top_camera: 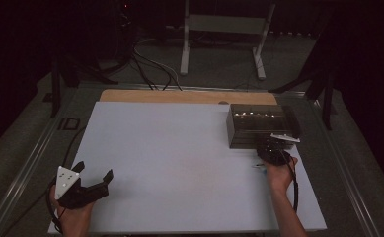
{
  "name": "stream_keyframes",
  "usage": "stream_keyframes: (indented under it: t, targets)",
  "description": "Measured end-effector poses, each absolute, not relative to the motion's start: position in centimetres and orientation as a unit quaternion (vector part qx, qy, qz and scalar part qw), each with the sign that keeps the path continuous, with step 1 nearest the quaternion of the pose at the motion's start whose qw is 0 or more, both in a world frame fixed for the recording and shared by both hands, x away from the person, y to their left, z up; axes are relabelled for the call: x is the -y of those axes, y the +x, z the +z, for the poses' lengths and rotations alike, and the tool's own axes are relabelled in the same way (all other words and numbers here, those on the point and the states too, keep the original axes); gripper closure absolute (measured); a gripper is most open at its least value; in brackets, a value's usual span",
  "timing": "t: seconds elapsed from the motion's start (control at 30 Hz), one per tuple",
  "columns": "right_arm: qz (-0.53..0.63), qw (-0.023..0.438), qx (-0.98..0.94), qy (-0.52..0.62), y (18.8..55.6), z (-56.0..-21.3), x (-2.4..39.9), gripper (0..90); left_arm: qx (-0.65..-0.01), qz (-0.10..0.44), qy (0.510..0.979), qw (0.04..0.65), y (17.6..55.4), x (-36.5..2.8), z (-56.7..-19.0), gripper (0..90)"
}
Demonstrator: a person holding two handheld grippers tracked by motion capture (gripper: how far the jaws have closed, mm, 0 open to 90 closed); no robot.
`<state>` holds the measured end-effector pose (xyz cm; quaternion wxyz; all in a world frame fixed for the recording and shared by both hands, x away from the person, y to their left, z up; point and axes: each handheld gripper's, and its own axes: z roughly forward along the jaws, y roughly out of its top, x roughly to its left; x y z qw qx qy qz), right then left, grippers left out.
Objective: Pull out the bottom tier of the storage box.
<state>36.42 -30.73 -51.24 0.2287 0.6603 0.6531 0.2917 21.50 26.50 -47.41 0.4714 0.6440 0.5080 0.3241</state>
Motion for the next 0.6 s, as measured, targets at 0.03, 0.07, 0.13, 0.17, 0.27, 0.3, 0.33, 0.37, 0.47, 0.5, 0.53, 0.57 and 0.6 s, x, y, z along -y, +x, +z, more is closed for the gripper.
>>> stream_keyframes:
  t: [0.03, 0.07, 0.13, 0.17, 0.27, 0.3, 0.33, 0.37, 0.47, 0.5, 0.53, 0.57, 0.6]
  targets:
    - [0.292, 0.229, -0.653, 0.66, 36.41, -51.24, 30.73, 56.0, -0.508, 0.324, 0.644, 0.472, 21.51, -26.51, -47.41, 3.3]
    - [0.291, 0.23, -0.654, 0.659, 36.41, -51.24, 30.73, 56.1, -0.508, 0.324, 0.644, 0.471, 21.52, -26.51, -47.41, 3.3]
    - [0.289, 0.231, -0.655, 0.658, 36.41, -51.26, 30.69, 56.0, -0.508, 0.324, 0.645, 0.471, 21.52, -26.51, -47.42, 3.3]
    - [0.288, 0.231, -0.656, 0.658, 36.43, -51.28, 30.68, 55.9, -0.508, 0.324, 0.644, 0.471, 21.51, -26.49, -47.41, 3.3]
    - [0.286, 0.229, -0.655, 0.661, 36.5, -51.38, 30.65, 55.3, -0.507, 0.324, 0.644, 0.472, 21.5, -26.49, -47.4, 3.3]
    - [0.284, 0.231, -0.655, 0.661, 36.52, -51.43, 30.61, 54.9, -0.508, 0.324, 0.644, 0.472, 21.51, -26.5, -47.4, 3.3]
    - [0.282, 0.231, -0.656, 0.661, 36.53, -51.46, 30.56, 54.9, -0.508, 0.324, 0.643, 0.472, 21.5, -26.51, -47.41, 3.3]
    - [0.28, 0.232, -0.657, 0.661, 36.56, -51.48, 30.52, 54.9, -0.508, 0.324, 0.643, 0.473, 21.5, -26.52, -47.4, 3.3]
    - [0.275, 0.234, -0.657, 0.662, 36.65, -51.47, 30.41, 55.6, -0.508, 0.323, 0.644, 0.472, 21.53, -26.51, -47.42, 3.3]
    - [0.273, 0.234, -0.657, 0.663, 36.69, -51.45, 30.35, 55.9, -0.508, 0.324, 0.644, 0.471, 21.54, -26.48, -47.42, 3.3]
    - [0.27, 0.233, -0.657, 0.664, 36.73, -51.42, 30.31, 56.1, -0.508, 0.324, 0.644, 0.472, 21.55, -26.47, -47.42, 3.3]
    - [0.268, 0.233, -0.657, 0.666, 36.78, -51.38, 30.24, 56.2, -0.508, 0.324, 0.644, 0.472, 21.55, -26.46, -47.42, 3.3]
    - [0.266, 0.233, -0.656, 0.666, 36.81, -51.36, 30.21, 56.3, -0.508, 0.324, 0.644, 0.472, 21.55, -26.46, -47.41, 3.3]
